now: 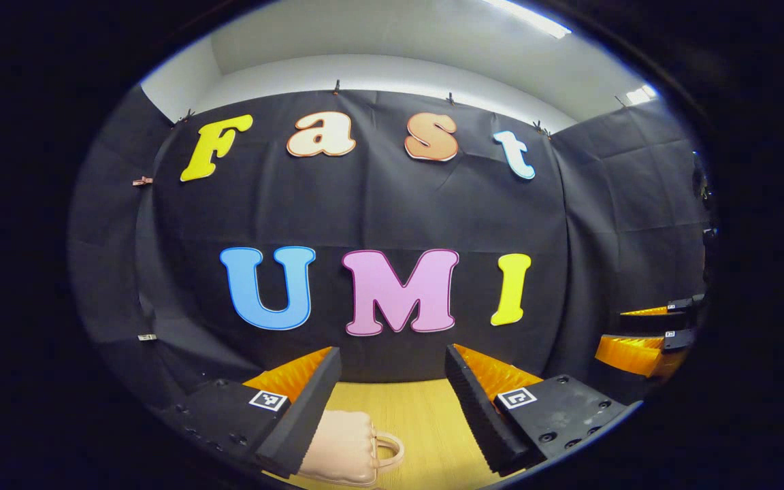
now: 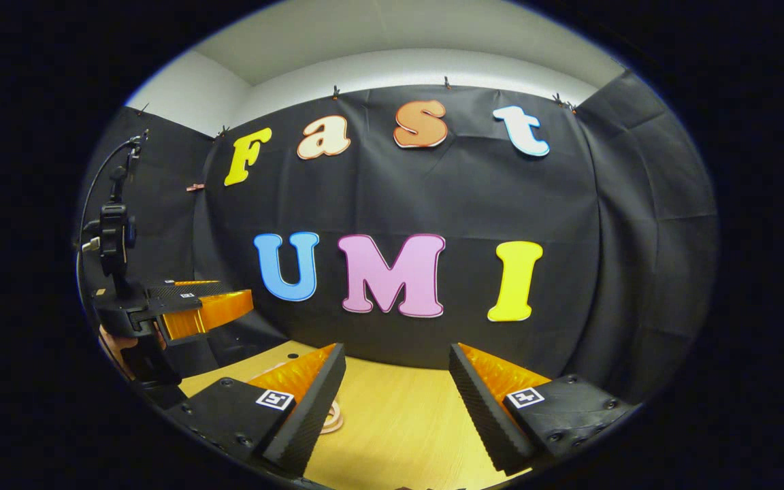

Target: First open the suitcase, pack the skin care products into it, and then close the suitcase.

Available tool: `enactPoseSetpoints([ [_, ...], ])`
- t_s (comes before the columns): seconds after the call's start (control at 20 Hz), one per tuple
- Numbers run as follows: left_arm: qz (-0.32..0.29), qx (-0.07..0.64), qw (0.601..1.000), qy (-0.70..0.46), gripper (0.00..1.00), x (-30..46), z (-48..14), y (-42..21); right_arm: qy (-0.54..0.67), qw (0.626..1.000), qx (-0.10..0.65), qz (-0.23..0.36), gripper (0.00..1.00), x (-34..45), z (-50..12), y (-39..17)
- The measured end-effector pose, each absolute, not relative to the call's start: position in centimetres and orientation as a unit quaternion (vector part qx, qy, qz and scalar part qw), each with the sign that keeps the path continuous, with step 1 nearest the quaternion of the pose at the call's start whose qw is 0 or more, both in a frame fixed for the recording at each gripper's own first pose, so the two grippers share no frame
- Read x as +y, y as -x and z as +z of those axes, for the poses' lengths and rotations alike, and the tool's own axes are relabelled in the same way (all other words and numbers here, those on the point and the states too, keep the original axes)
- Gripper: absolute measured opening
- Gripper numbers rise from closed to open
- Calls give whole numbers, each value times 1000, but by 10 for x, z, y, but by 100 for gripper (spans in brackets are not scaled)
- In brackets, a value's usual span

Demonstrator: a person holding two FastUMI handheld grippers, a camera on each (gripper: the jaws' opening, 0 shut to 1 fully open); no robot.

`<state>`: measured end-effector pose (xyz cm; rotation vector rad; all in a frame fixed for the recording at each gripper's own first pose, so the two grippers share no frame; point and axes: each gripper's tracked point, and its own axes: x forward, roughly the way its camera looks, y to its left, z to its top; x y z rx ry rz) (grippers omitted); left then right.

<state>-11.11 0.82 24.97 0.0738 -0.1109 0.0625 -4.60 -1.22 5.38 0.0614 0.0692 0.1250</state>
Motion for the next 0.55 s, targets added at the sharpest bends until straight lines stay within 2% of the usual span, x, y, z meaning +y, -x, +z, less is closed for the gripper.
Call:
enactPoseSetpoints([
  [0.25,34,-94,993,-68,96,8,264,122,1,998,16,54,96,16,63,41],
  [0.45,39,-88,993,-67,96,23,255,116,-2,997,22,71,100,36,64,37],
  [0.55,38,-89,994,-48,96,26,259,111,6,998,16,65,96,34,68,36],
])
